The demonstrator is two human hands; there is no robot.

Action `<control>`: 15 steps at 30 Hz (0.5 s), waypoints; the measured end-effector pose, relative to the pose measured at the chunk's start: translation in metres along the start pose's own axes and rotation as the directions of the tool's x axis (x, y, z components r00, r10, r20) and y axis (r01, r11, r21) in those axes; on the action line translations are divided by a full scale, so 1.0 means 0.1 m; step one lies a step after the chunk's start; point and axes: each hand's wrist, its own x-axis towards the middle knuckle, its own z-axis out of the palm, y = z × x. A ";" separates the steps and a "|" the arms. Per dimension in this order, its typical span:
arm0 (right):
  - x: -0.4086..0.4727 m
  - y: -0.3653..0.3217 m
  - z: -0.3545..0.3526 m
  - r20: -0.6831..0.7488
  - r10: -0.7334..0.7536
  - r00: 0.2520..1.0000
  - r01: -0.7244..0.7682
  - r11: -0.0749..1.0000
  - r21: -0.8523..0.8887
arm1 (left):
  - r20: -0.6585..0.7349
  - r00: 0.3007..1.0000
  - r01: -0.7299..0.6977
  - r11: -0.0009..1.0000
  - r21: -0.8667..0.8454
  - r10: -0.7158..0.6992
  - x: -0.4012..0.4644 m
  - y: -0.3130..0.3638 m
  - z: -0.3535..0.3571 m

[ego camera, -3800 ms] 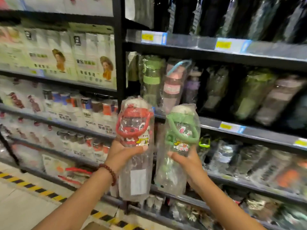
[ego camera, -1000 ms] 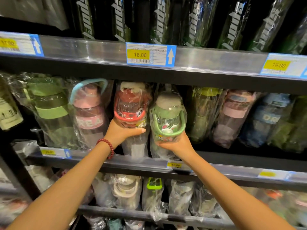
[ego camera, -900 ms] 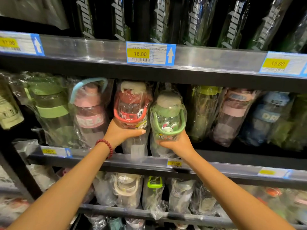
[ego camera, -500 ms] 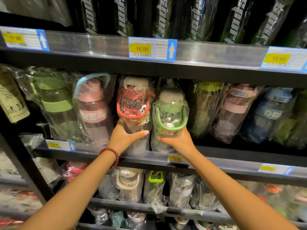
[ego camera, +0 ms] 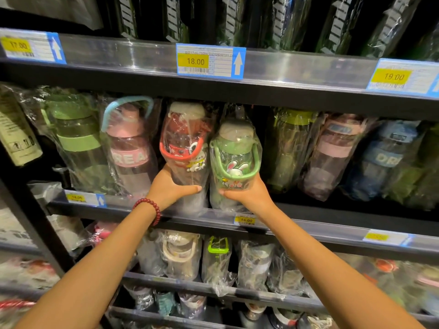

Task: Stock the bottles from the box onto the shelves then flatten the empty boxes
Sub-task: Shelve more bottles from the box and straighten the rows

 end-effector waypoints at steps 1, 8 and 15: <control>-0.01 0.00 0.00 0.000 -0.005 1.000 0.005 1.000 -0.005 | 0.007 1.000 0.012 1.000 -0.005 -0.012 -0.02 0.01 0.00; -0.05 -0.06 -0.05 0.068 0.022 0.997 -0.024 1.000 0.017 | -0.038 0.997 0.070 0.996 0.057 -0.068 -0.16 0.15 -0.02; -0.26 -0.17 -0.25 0.029 0.135 0.990 -0.134 0.991 -0.022 | -0.135 0.985 0.113 0.994 0.005 -0.111 -0.50 0.26 -0.07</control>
